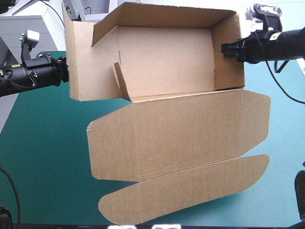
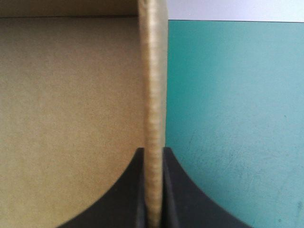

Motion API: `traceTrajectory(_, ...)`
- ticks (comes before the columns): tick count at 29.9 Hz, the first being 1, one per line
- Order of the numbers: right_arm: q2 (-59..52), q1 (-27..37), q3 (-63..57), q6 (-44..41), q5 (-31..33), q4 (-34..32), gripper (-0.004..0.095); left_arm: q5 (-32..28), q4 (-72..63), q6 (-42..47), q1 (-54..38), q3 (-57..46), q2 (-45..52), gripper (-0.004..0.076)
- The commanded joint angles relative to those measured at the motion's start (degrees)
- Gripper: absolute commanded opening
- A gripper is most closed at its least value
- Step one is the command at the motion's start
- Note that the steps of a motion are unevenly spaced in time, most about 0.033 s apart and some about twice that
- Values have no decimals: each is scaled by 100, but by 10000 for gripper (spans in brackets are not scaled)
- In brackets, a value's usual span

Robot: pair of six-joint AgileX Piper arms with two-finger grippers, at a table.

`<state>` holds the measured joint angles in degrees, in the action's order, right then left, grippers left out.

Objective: Fold the box

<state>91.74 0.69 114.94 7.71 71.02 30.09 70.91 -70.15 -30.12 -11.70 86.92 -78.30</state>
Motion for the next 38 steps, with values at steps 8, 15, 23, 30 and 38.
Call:
traceTrajectory(8, 227, -407, 170, -100, -420, -124, -18, 279, 75, 33, 242, 146, 512, -8)
traceTrajectory(15, 410, -674, 160, -89, -660, -86, -18, 279, 137, 129, 264, 146, 607, -9)
traceTrajectory(23, 550, -868, 160, -67, -890, -79, -18, 279, 292, 283, 264, 146, 618, -8)
traceTrajectory(30, 726, -878, 160, -67, -888, 23, -18, 268, 292, 314, 264, 146, 618, -8)
traceTrajectory(38, 856, -1211, 160, -67, -1131, 61, -18, 191, 315, 314, 264, 146, 618, -8)
